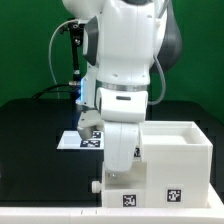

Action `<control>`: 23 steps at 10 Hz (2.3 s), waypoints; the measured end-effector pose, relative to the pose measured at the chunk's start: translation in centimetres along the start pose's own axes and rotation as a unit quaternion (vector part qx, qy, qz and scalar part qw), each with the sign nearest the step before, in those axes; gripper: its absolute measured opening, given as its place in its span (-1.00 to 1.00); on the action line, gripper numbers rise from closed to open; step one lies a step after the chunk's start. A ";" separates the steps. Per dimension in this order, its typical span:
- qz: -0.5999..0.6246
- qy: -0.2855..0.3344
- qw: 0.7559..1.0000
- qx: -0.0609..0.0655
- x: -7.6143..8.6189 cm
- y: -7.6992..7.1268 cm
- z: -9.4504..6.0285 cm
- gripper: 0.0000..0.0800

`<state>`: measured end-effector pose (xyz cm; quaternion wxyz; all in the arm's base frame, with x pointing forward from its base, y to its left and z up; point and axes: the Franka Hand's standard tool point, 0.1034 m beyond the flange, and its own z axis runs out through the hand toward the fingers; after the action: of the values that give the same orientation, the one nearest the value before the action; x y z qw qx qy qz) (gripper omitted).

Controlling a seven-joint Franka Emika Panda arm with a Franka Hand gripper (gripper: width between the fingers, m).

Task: Assemble drawer

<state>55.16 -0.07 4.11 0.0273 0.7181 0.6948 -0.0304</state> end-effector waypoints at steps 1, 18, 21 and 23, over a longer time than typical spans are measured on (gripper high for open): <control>-0.011 -0.003 1.000 0.005 -1.0 1.2 -1.8 0.13; 0.047 0.181 0.982 0.009 -2.9 3.3 1.6 0.62; 0.057 0.165 0.985 -0.005 -1.5 3.6 1.3 0.62; 0.053 0.143 0.988 -0.021 -1.4 3.6 1.1 0.62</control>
Offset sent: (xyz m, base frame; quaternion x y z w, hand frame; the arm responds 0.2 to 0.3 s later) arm 0.0222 -0.0139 0.0183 0.0111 0.1899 -0.0329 0.9812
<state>58.71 -1.71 3.15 -0.0558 0.7500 0.6531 0.0884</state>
